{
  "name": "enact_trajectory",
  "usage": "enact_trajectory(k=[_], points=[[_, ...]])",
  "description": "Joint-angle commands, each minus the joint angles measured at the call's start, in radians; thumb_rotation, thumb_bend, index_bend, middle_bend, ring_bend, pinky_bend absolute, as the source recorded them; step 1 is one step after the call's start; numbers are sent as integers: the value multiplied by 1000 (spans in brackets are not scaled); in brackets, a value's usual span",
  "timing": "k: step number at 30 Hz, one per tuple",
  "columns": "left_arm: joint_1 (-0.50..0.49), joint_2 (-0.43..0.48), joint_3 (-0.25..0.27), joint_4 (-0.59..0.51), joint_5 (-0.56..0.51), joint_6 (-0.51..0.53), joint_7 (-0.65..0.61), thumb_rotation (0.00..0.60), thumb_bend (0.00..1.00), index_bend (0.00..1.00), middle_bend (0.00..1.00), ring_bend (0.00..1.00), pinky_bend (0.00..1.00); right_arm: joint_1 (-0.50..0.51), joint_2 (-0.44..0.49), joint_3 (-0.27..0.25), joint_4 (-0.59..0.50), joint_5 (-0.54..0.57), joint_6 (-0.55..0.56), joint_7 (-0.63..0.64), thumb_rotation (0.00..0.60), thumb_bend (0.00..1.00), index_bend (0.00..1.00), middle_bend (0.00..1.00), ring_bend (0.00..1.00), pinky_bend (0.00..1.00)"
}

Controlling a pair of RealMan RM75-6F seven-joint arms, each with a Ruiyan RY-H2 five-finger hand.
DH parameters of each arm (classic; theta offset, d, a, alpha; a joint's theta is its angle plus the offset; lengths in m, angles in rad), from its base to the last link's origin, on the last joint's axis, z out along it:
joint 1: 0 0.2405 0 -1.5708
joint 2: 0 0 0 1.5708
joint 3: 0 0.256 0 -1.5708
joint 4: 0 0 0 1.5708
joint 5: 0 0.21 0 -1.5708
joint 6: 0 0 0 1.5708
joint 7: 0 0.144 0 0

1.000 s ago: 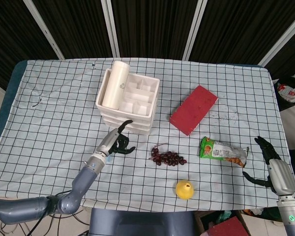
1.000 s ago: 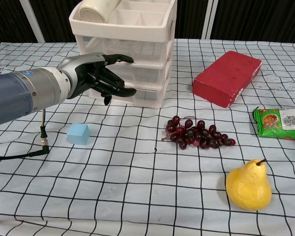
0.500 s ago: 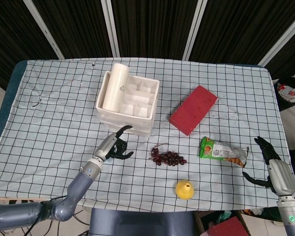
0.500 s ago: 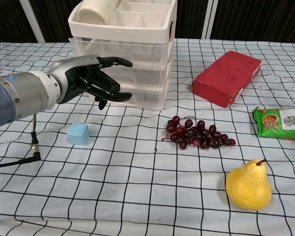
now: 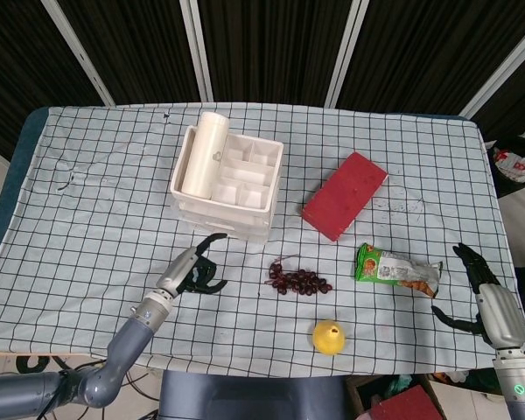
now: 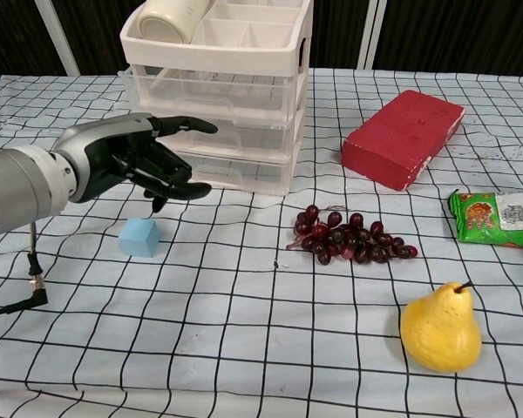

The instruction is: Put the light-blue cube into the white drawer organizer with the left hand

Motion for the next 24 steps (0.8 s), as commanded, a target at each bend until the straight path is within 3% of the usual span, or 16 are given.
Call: enact_trajectory(k=[1, 6, 12, 15, 24], points=[[19, 27, 35, -10, 79, 39, 38, 600, 283, 56, 855, 817, 690, 0, 0, 1, 0, 0, 1, 0, 600, 152, 0, 0, 0, 154], [37, 42, 93, 16, 257, 156, 187, 600, 279, 51, 857, 817, 690, 0, -1, 0, 1, -1, 1, -2, 600, 152, 0, 0, 0, 154], [37, 62, 88, -17, 322, 227, 327, 600, 279, 52, 870, 831, 694, -1, -1, 0, 0, 0, 1, -5, 600, 153, 0, 0, 0, 154], [35, 58, 70, -28, 313, 247, 371, 600, 279, 64, 879, 838, 701, -1, -1, 1, -1, 0, 2, -5, 600, 153, 0, 0, 0, 154], [-5, 46, -6, -39, 150, 227, 515, 600, 279, 110, 890, 849, 704, -1, -1, 1, 0, 1, 0, -3, 600, 153, 0, 0, 0, 154]])
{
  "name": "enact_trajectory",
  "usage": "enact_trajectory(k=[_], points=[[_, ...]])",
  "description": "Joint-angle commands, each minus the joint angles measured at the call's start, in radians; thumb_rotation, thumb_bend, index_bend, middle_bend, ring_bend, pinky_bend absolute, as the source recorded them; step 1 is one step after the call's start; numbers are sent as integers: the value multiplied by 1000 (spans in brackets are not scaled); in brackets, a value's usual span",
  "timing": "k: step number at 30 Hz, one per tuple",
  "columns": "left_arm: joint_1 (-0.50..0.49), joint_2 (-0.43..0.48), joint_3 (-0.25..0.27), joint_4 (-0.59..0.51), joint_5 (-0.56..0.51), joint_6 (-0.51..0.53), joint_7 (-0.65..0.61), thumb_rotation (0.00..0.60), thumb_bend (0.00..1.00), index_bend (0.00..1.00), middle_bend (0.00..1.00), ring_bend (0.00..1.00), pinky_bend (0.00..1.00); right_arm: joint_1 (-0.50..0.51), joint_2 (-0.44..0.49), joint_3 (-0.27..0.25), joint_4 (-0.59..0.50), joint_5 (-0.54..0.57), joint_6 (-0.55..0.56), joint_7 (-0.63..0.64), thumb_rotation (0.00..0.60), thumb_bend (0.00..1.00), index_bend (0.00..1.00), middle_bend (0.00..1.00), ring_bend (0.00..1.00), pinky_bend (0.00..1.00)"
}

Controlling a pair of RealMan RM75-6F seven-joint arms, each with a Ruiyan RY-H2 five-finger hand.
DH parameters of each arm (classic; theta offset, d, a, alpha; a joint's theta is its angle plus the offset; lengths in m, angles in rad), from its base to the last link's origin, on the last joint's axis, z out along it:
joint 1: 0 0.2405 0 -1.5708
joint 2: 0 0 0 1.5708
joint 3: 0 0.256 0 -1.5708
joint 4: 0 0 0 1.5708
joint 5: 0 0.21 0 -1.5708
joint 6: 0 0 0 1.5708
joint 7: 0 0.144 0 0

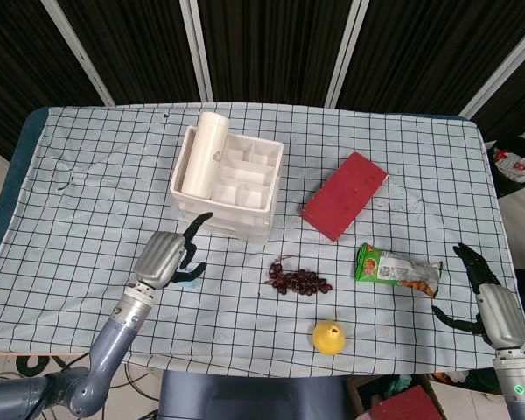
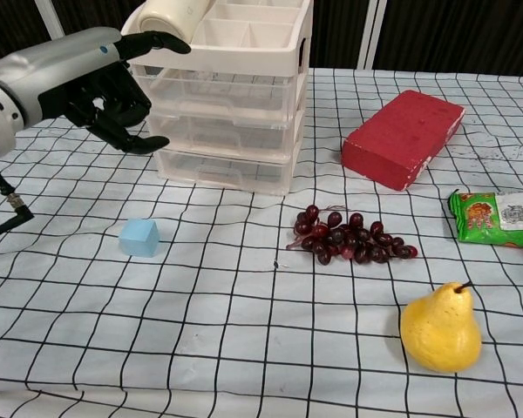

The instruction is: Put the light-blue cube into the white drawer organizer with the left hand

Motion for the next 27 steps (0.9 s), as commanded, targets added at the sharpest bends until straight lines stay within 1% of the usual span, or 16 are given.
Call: enact_trajectory(k=[1, 6, 13, 15, 21, 27], points=[[-23, -7, -35, -3, -75, -15, 43, 600, 279, 115, 891, 849, 704, 0, 0, 0, 0, 1, -1, 1, 600, 153, 0, 0, 0, 154], [-43, -18, -54, 13, -121, -19, 75, 600, 279, 135, 894, 853, 704, 1, 0, 0, 1, 1, -2, 1, 600, 153, 0, 0, 0, 154], [-59, -27, -58, 22, -188, -25, 113, 600, 278, 190, 913, 871, 709, 0, 1, 0, 1, -1, -1, 1, 600, 152, 0, 0, 0, 154], [-62, -26, -58, 20, -201, -26, 119, 600, 278, 218, 919, 875, 714, 0, 1, 0, 2, 0, 0, 2, 600, 153, 0, 0, 0, 154], [-61, -14, -57, -2, -211, -13, 120, 600, 281, 373, 934, 890, 726, 0, 0, -1, 2, -2, -1, -1, 600, 153, 0, 0, 0, 154], [-55, 2, -49, -26, -191, -2, 104, 600, 284, 432, 937, 892, 728, 0, -1, 0, 1, -2, 0, -2, 600, 152, 0, 0, 0, 154]])
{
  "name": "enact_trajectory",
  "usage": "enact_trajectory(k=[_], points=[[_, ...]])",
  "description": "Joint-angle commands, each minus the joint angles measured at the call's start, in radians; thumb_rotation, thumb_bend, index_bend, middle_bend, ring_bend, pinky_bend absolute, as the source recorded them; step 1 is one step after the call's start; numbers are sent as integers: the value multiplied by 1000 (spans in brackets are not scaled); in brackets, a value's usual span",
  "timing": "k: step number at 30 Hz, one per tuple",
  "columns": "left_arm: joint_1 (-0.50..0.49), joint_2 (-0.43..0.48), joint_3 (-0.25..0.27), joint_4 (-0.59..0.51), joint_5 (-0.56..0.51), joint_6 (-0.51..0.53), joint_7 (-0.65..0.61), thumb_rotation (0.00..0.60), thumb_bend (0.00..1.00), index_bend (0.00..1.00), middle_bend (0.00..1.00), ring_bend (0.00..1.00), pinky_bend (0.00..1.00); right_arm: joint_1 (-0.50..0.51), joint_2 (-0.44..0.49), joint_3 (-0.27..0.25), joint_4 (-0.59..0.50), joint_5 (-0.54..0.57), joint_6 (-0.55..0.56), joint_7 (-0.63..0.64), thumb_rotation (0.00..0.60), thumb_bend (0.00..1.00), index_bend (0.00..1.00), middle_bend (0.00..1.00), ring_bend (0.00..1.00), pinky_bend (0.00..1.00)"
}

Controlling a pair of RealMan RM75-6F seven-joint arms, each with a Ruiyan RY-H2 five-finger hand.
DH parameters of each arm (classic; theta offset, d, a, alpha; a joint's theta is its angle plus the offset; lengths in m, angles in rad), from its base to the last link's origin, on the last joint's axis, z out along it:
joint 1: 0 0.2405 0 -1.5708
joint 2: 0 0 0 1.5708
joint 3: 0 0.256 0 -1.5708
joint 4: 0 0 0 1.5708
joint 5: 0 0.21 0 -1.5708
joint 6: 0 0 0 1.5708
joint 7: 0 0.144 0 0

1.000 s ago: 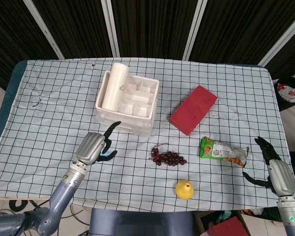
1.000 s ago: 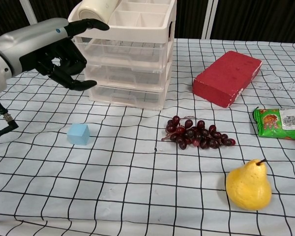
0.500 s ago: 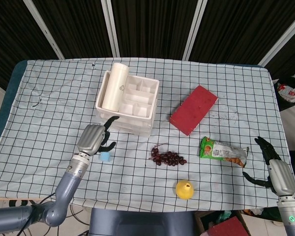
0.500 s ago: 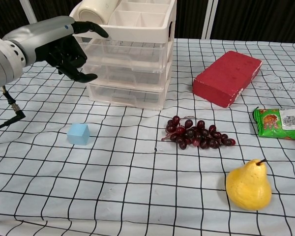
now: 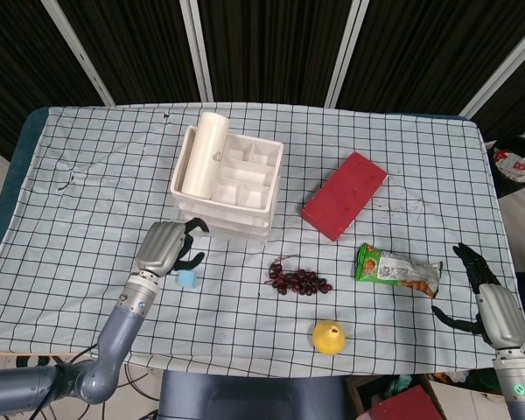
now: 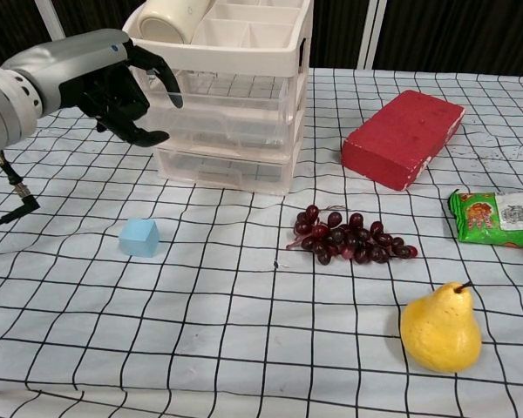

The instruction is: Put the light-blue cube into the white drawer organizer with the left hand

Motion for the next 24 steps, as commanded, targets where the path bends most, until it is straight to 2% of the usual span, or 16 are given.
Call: enact_trajectory(k=[1, 3, 6, 11, 12, 19, 22, 24], points=[[3, 8, 5, -11, 8, 4, -6, 600, 285, 436, 937, 892, 728, 0, 0, 0, 0, 0, 0, 0, 600, 152, 0, 0, 0, 154], [6, 14, 10, -21, 11, 4, -10, 600, 284, 433, 937, 892, 728, 0, 0, 0, 0, 0, 0, 0, 600, 153, 0, 0, 0, 154], [11, 24, 19, -36, 15, 5, -14, 600, 263, 334, 936, 892, 728, 0, 0, 0, 0, 0, 1, 0, 600, 152, 0, 0, 0, 154], [34, 47, 48, -66, 54, 19, -39, 600, 106, 123, 935, 892, 728, 0, 0, 1, 0, 0, 1, 0, 600, 153, 0, 0, 0, 154], [41, 53, 57, -73, 68, 24, -46, 600, 95, 107, 934, 892, 728, 0, 0, 1, 0, 0, 2, 0, 600, 153, 0, 0, 0, 154], [125, 114, 130, -138, 181, 100, -107, 600, 87, 95, 934, 891, 728, -1, 0, 1, -1, 0, 3, 1, 600, 153, 0, 0, 0, 154], [177, 156, 166, -159, 242, 152, -139, 600, 103, 96, 933, 892, 728, -1, 0, 1, -1, 0, 3, 0, 600, 153, 0, 0, 0, 154], [235, 200, 200, -150, 299, 225, -160, 600, 110, 101, 934, 892, 728, -1, 0, 1, 0, 0, 3, -1, 600, 153, 0, 0, 0, 154]])
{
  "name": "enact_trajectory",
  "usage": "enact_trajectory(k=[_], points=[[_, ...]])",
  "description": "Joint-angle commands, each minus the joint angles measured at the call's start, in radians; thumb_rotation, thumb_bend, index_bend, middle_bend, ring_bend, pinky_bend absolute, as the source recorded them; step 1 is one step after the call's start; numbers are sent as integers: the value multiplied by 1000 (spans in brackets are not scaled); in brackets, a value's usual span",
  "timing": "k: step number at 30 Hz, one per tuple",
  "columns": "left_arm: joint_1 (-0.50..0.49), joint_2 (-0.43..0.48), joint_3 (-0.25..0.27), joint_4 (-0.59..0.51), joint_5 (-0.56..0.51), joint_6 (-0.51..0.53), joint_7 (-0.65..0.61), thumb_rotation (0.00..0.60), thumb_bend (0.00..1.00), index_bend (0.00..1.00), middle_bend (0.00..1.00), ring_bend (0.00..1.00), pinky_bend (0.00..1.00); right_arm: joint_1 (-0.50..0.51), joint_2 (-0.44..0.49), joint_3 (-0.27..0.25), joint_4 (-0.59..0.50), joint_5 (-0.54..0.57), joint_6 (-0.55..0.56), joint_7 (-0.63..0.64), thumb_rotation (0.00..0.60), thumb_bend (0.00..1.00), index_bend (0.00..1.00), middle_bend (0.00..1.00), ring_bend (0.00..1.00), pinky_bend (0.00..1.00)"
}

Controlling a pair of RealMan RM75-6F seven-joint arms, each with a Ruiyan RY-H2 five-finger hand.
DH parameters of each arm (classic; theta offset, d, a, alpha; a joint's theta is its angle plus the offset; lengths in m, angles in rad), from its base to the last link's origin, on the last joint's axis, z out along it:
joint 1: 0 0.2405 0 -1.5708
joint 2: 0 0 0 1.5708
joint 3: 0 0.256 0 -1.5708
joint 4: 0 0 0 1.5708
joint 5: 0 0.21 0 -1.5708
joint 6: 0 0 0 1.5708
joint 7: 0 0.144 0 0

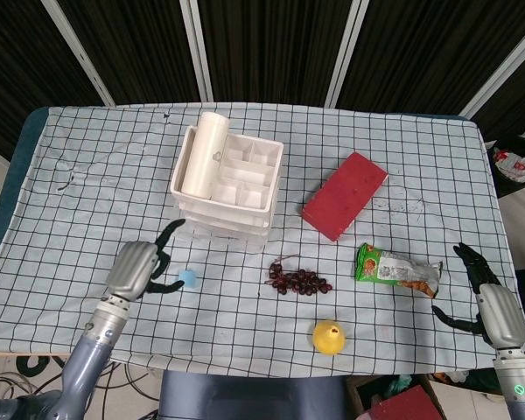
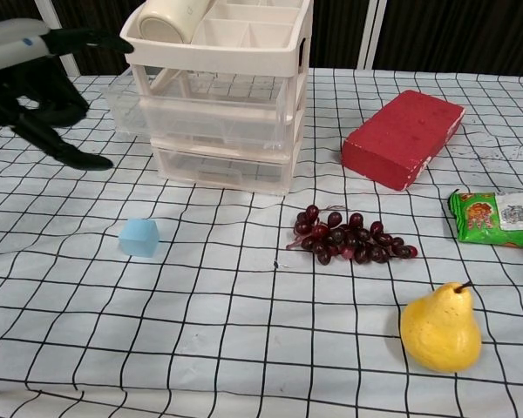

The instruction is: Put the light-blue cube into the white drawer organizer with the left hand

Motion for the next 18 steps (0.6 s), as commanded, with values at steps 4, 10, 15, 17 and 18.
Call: enact_trajectory(k=[4, 10, 15, 17, 18], points=[[129, 108, 77, 24, 80, 121, -82, 600, 131, 114, 934, 892, 728, 0, 0, -1, 0, -1, 0, -2, 600, 152, 0, 0, 0, 154], [166, 139, 68, 41, -44, 82, -111, 600, 160, 163, 934, 892, 728, 0, -1, -2, -1, -5, 1, -5, 600, 153, 0, 0, 0, 154], [142, 114, 32, 62, -179, 5, -70, 600, 173, 254, 939, 894, 732, 0, -2, -2, -2, -5, 2, -6, 600, 152, 0, 0, 0, 154], [116, 87, 11, 84, -241, -36, -37, 600, 178, 265, 941, 895, 733, 0, -2, -1, -2, -4, 1, -6, 600, 152, 0, 0, 0, 154], [105, 75, 5, 94, -258, -49, -19, 600, 180, 266, 941, 895, 733, 0, -2, -1, -2, -3, 2, -6, 600, 153, 0, 0, 0, 154]])
